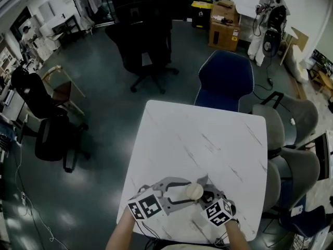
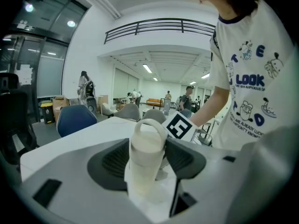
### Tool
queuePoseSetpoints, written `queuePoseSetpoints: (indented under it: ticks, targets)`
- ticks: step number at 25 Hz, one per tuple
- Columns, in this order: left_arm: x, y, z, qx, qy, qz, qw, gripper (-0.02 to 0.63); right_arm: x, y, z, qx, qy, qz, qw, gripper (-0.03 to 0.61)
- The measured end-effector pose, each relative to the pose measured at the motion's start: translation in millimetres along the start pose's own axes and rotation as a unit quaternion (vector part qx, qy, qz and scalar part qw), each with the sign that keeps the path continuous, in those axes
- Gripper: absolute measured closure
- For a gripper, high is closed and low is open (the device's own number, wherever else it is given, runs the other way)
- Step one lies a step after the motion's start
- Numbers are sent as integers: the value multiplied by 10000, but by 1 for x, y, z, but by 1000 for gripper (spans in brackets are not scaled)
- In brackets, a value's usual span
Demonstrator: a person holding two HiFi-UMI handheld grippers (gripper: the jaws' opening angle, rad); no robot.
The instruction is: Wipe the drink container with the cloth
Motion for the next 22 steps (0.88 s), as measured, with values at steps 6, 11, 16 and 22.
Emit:
queuePoseSetpoints:
  ticks: [6,11,16,22]
  targets:
    - [0,1,4,224,-652,318,9971,354,-2,3,-1,-111,64,16,9999,534]
    - [-5,2,15,389,-1091,453,9922,333,-2,3,-2,-90,65,7,9999,534]
    - [-19,14,21,689,-1474,419,9858,316,-3,3,-3,-96,76,6,9999,534]
    - [-23,14,15,774,-2317,509,9684,316,-4,2,-3,-130,94,-1,9999,534]
Point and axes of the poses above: the fingertips, and each gripper's own axes: x backward along the fingers, z to its right, y out of its underside, the point moved 5 cm from there along x, backward along the fingers, and after that the axes turned 10 degrees about y, right-handed, at the moved point
